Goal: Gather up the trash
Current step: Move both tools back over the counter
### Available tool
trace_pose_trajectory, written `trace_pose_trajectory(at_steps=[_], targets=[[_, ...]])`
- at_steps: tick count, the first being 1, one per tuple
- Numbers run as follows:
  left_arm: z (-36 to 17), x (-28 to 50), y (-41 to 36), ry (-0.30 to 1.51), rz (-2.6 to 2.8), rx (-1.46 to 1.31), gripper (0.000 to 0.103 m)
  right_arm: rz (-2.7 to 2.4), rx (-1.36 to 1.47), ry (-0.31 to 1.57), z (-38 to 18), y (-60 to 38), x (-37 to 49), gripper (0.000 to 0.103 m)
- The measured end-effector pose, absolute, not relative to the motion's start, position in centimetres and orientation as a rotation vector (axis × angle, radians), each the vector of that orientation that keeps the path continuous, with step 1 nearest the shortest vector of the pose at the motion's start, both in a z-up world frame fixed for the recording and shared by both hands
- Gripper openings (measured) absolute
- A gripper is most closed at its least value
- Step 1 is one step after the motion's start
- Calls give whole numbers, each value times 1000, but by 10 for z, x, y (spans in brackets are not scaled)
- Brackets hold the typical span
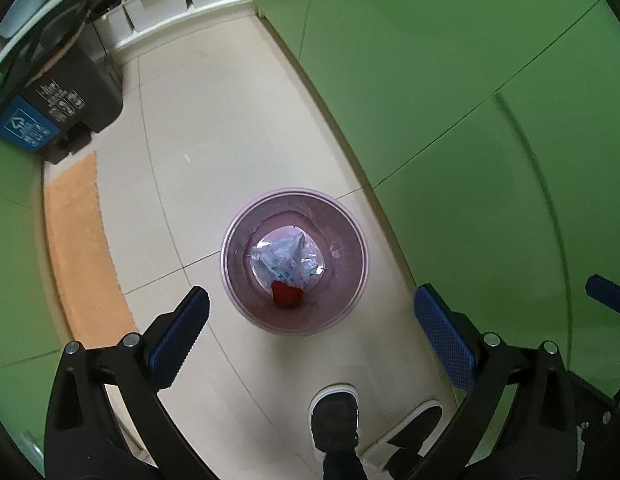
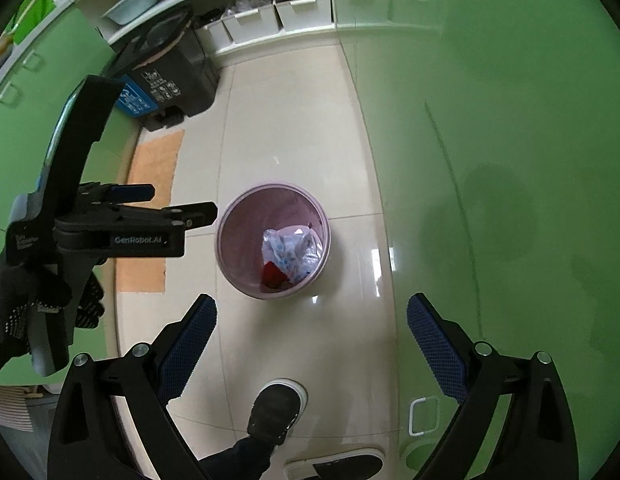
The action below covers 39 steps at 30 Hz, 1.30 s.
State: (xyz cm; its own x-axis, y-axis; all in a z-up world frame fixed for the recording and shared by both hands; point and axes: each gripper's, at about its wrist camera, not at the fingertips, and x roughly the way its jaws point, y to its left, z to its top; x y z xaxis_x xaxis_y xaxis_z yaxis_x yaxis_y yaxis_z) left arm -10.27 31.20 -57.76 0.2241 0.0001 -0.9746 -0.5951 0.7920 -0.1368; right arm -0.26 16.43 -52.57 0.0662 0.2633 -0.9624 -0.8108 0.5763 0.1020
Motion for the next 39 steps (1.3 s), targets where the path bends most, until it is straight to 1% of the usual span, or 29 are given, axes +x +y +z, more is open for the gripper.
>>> trace_pose_trajectory(at_steps=[3, 5, 9, 10, 13, 15, 19, 23, 27, 33, 39], targets=[[-535, -107, 308, 1281, 449, -546, 100, 880, -538, 1247, -494, 168, -6, 92], [-496, -112, 305, 1264, 453, -522, 100, 886, -528, 1232, -467, 171, -9, 92], [-423, -120, 302, 1224, 453, -499, 100, 912, -495, 1185, -393, 173, -17, 93], [-398, -123, 300, 1211, 452, -490, 100, 917, -489, 1177, -380, 174, -19, 97], [-339, -128, 294, 1175, 443, -465, 100, 940, -458, 1134, -319, 173, -31, 97], [-296, -131, 288, 1146, 438, -443, 100, 953, -432, 1115, -289, 170, -37, 97], [-235, -134, 271, 1105, 417, -405, 100, 947, -388, 1061, -230, 150, -41, 97], [-187, -129, 251, 1075, 371, -376, 100, 889, -358, 1004, -183, 119, -35, 97], [-145, -116, 224, 1041, 303, -346, 100, 797, -323, 967, -152, 80, -23, 97], [-105, -82, 184, 990, 193, -283, 100, 637, -262, 924, -117, 12, -4, 97], [-86, -47, 146, 984, 90, -202, 100, 496, -210, 900, -90, -59, 9, 97]])
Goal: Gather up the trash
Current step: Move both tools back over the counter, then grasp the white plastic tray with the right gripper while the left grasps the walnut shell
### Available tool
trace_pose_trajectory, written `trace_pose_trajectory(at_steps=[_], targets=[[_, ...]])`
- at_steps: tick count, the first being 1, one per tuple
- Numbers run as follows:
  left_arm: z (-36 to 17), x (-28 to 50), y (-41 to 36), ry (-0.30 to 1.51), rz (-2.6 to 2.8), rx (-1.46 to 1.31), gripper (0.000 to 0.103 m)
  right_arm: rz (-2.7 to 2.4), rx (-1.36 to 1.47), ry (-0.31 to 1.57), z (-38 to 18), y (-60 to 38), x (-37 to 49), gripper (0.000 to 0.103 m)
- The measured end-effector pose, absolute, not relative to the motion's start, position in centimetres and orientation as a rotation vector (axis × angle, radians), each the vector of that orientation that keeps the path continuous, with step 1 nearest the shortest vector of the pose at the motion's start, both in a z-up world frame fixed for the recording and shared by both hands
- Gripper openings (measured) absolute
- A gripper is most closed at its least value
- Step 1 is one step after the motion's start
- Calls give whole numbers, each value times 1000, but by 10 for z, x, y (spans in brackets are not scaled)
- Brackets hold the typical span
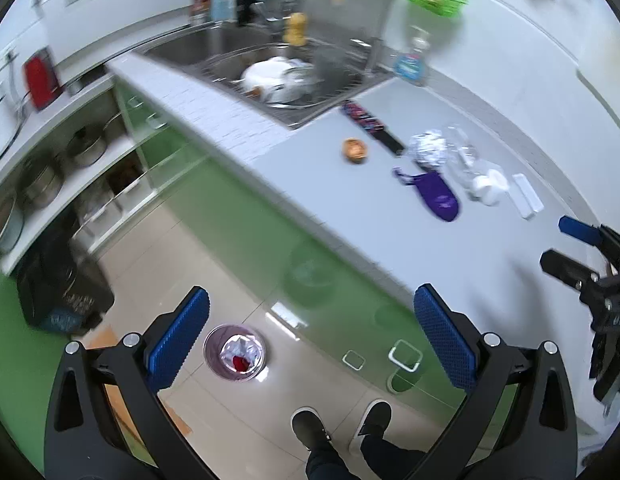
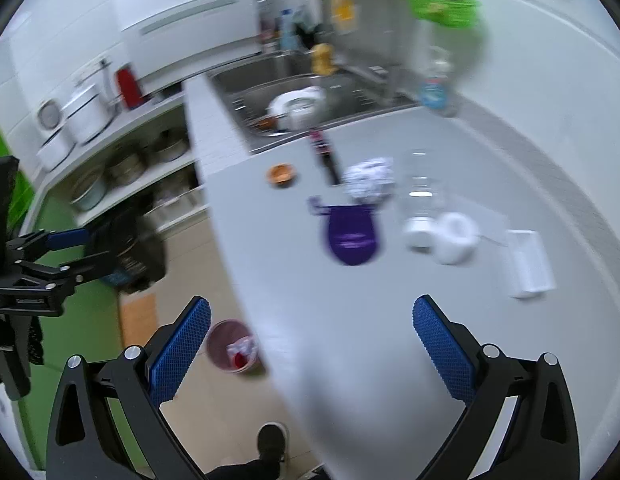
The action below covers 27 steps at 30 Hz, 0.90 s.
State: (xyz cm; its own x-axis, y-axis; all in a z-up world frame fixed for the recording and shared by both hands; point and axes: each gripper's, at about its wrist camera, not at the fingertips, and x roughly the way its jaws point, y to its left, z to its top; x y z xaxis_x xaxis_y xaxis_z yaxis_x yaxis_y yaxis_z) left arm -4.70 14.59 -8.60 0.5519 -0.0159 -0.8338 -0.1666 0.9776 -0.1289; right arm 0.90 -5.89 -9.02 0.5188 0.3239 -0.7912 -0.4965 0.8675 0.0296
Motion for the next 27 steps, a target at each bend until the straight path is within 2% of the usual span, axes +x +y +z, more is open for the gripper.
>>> trace_pose_trajectory(at_steps=[16, 27], targets=[[-84, 30, 58, 1008, -30, -149, 100, 266, -135, 919, -95, -201, 83, 97], [-95, 67, 28, 1054, 4, -171, 100, 312, -219, 1025, -140, -230, 165, 97]])
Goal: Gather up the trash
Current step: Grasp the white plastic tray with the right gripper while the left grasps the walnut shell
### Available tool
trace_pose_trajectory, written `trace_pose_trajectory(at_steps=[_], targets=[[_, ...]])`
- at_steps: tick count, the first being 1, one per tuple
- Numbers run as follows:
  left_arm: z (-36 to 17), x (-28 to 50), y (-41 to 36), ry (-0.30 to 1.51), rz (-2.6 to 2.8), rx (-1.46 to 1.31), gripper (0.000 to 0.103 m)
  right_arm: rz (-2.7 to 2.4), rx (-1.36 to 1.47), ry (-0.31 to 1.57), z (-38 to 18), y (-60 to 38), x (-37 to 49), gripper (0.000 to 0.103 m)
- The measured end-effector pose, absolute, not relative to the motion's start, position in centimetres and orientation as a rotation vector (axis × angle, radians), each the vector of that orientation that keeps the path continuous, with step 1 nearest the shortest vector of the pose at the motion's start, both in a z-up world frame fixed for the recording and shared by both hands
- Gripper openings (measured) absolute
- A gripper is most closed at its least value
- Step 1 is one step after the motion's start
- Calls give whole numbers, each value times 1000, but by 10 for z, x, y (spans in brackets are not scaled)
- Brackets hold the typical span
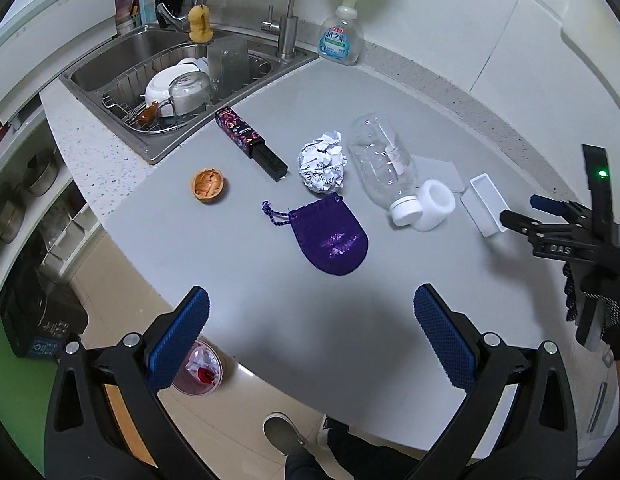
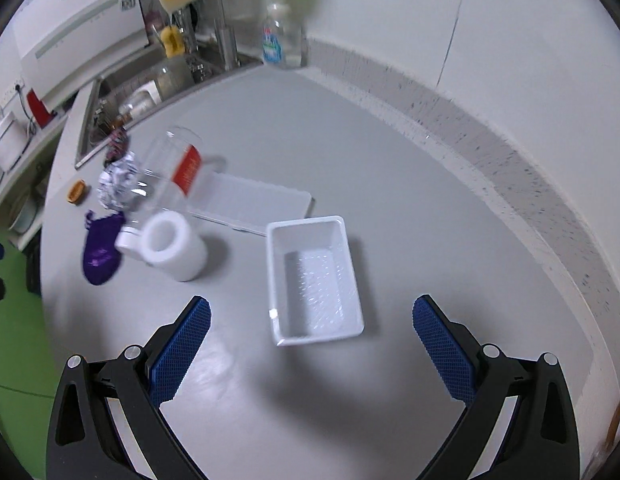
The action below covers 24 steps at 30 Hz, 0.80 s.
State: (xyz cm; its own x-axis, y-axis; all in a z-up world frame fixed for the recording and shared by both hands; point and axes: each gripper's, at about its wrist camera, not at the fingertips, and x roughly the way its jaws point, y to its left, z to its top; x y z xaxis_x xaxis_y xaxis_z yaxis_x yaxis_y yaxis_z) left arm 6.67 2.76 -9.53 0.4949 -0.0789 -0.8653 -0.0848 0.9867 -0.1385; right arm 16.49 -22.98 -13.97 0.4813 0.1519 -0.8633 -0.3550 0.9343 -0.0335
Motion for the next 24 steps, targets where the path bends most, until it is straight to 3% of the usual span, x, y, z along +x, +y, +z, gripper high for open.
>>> trace_pose_trajectory(at_steps=[7, 8, 10, 11, 14, 19, 24], targets=[[-103, 74, 30, 1082, 42, -181, 100, 362, -247, 1086, -163, -227, 189, 95], [-104, 75, 31, 1083, 45, -183, 100, 376, -240, 1095, -165, -226, 191, 92], [-105, 76, 34, 1087, 51, -186, 100, 384, -244, 1114, -167, -225, 193, 58], [-106, 76, 35, 1087, 52, -188, 100, 384, -247, 1122, -168, -225, 194, 52], [-106, 79, 37, 1086, 51, -192, 100, 399, -246, 1126, -168, -223, 193, 48], [-106, 86, 38, 1083, 40, -195, 100, 393, -238, 1109, -161, -224, 189, 31], [-108, 95, 42, 1080, 24, -209, 100, 388, -232, 1087, -149, -222, 182, 25]])
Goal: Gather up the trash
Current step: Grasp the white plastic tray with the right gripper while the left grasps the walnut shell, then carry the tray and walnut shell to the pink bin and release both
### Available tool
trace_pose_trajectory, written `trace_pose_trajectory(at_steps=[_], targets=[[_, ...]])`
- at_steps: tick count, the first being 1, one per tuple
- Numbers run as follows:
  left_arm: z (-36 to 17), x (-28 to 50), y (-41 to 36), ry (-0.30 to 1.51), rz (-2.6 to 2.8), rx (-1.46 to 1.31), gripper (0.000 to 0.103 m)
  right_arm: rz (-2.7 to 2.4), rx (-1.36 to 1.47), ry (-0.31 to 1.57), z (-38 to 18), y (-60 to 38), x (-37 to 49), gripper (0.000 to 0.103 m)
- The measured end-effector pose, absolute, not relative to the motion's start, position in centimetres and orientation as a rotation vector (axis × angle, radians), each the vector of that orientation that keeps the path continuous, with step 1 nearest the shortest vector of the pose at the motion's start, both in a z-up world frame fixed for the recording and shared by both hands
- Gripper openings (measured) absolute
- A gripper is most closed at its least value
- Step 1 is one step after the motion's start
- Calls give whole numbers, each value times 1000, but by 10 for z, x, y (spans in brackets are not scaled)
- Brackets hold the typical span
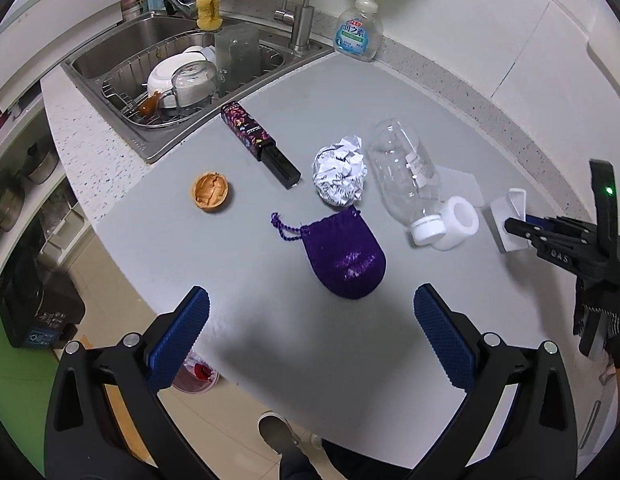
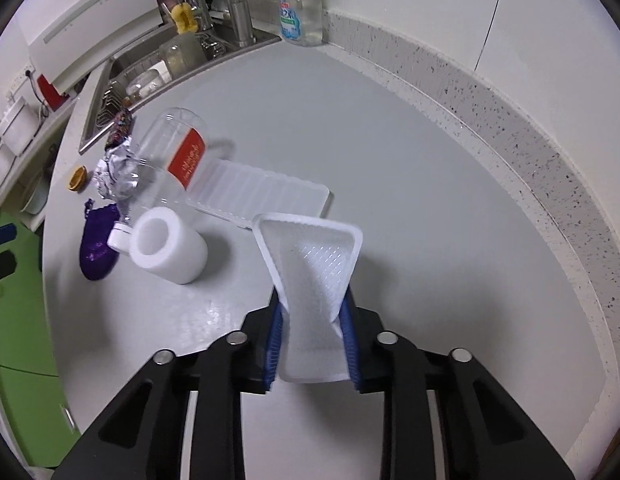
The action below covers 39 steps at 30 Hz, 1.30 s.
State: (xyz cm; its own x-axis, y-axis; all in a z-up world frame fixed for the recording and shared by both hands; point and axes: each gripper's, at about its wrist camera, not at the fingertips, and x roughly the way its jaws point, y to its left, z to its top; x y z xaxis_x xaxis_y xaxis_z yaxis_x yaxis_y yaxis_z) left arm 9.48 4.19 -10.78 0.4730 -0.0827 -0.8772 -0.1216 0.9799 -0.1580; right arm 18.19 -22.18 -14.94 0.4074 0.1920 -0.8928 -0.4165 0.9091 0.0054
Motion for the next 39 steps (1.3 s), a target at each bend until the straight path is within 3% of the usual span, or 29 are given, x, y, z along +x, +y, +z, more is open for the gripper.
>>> trace_pose_trajectory(at_steps=[25, 27, 28, 34, 39], targets=[[-169, 182, 121, 1140, 125, -153, 100, 396, -194, 1020, -104, -214, 157, 25], [-170, 183, 121, 1138, 130, -144, 91, 394, -193, 1017, -103, -214, 158, 25], [-171, 184, 121, 1143, 133, -140, 78, 394, -191, 1015, -102, -213, 158, 25], [-170, 183, 122, 1151, 126, -133, 33, 403, -190, 1006, -99, -206, 159, 25], [-164, 179, 120, 1133, 111, -135, 33, 420, -199, 1001, -97, -195, 157, 25]])
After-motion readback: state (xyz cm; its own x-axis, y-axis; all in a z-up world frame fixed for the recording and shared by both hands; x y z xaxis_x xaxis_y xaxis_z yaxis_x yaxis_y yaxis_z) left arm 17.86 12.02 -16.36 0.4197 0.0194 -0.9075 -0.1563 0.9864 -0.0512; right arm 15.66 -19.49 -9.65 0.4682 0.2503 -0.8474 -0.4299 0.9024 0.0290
